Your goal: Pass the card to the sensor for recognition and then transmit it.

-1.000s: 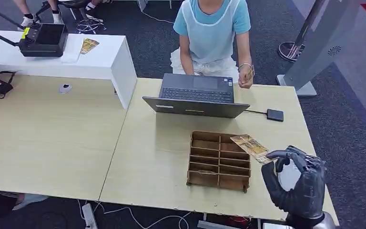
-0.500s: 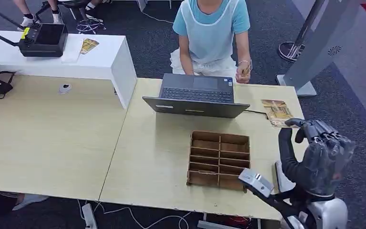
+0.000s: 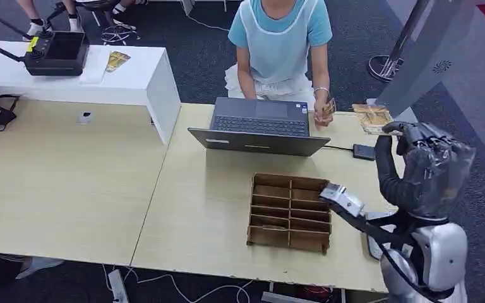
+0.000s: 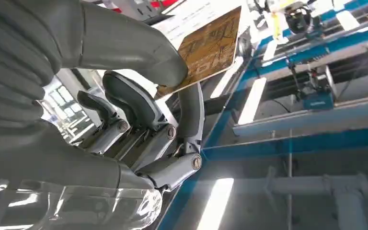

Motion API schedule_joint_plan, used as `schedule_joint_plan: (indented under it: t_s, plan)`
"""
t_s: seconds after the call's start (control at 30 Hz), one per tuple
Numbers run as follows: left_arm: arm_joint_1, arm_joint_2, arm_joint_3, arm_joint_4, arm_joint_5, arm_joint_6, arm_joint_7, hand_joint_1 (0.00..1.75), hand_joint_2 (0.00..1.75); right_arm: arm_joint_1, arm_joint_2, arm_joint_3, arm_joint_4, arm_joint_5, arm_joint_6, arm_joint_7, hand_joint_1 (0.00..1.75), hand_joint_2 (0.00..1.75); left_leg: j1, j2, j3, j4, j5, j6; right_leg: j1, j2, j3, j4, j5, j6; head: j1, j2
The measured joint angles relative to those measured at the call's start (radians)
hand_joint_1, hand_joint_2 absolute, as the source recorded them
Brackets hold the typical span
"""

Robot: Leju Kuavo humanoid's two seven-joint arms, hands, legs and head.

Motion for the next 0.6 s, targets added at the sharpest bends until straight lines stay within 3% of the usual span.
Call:
schedule_joint_plan:
  t_s: [0.07,0.17,0.33,0.6]
  plan:
    - [-0.003,0.0,-0.003,0.0,0.0,-0.002,0.0,0.0,0.0,-0.062,-0.028,-0.007,0.06,0.041,0.069,0.035,1.75,1.75,0.0,0.0,0.0,0.0,0.001,0.001,0.0,0.0,0.0,0.0,0.002,-0.001,0.0,0.0]
    - [-0.007,0.0,-0.009,0.0,0.0,-0.005,0.0,0.0,0.0,-0.149,-0.086,-0.014,0.17,0.022,0.141,0.03,1.75,1.75,0.0,0.0,0.0,0.0,0.002,0.002,-0.001,0.0,0.0,0.0,0.004,0.001,-0.001,0.0]
    - [-0.012,0.003,-0.027,0.0,0.0,-0.013,0.0,0.0,0.0,-0.308,-0.169,-0.014,0.389,-0.016,0.199,0.02,1.75,1.75,-0.001,-0.001,0.0,0.001,0.003,0.004,-0.002,-0.001,0.0,0.0,0.005,0.002,0.0,0.0]
    - [-0.014,0.004,-0.038,0.0,0.0,-0.016,0.0,0.0,0.0,-0.445,-0.191,-0.009,0.572,-0.036,0.302,0.073,1.75,1.75,-0.001,0.0,-0.001,0.001,0.003,0.004,-0.002,0.0,-0.001,0.0,0.005,0.002,0.0,0.0]
